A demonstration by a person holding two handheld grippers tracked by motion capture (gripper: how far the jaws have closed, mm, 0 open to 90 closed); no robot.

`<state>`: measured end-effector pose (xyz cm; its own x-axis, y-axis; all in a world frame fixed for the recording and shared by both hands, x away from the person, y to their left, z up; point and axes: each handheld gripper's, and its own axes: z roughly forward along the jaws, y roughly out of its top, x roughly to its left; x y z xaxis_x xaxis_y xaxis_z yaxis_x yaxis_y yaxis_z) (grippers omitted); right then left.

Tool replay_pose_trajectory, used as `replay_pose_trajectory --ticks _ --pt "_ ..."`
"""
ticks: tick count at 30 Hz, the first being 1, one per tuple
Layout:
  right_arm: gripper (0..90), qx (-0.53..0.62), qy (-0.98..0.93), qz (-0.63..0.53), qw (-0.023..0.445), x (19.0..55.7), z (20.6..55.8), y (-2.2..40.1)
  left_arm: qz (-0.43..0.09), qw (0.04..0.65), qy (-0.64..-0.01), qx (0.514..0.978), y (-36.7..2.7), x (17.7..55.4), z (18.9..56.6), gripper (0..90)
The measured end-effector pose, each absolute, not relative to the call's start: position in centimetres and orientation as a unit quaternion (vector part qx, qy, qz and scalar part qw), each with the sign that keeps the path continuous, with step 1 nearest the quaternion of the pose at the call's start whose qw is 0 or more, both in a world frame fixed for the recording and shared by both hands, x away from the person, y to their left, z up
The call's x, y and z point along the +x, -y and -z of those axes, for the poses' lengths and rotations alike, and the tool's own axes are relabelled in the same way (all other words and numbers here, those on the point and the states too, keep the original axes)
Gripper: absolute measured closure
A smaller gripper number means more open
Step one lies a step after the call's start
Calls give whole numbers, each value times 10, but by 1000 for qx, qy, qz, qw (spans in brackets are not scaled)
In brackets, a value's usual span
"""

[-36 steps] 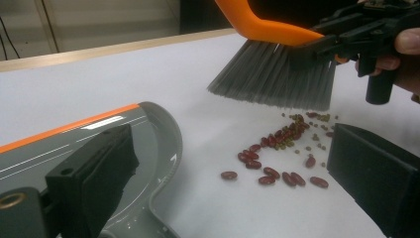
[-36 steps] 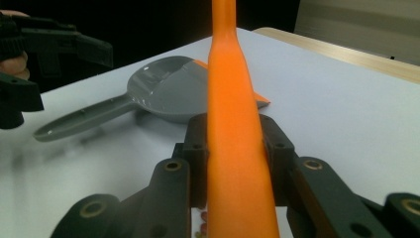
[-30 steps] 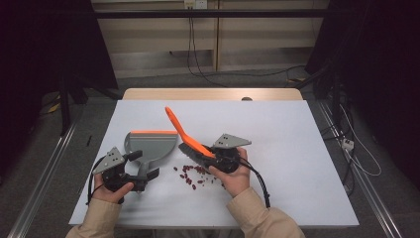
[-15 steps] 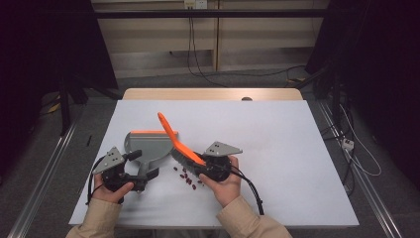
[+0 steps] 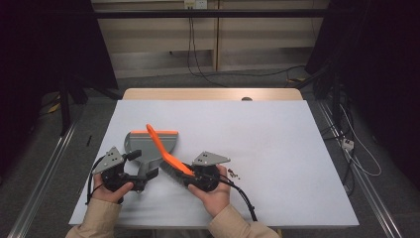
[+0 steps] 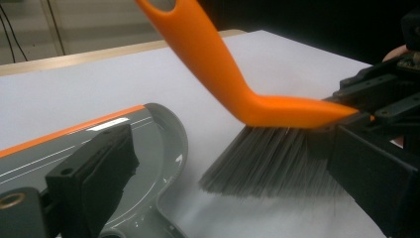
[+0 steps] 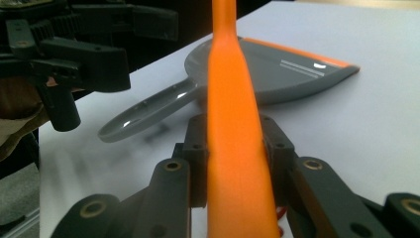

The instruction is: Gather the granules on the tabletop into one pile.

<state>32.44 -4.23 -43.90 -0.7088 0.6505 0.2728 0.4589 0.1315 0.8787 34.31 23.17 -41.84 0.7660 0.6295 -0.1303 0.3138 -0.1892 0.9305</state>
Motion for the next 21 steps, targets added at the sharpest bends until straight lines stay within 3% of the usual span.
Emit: replay_pose_trajectory --ticks 21 --pt "709 442 -741 -492 113 329 447 68 -145 555 -308 759 -231 343 418 47"
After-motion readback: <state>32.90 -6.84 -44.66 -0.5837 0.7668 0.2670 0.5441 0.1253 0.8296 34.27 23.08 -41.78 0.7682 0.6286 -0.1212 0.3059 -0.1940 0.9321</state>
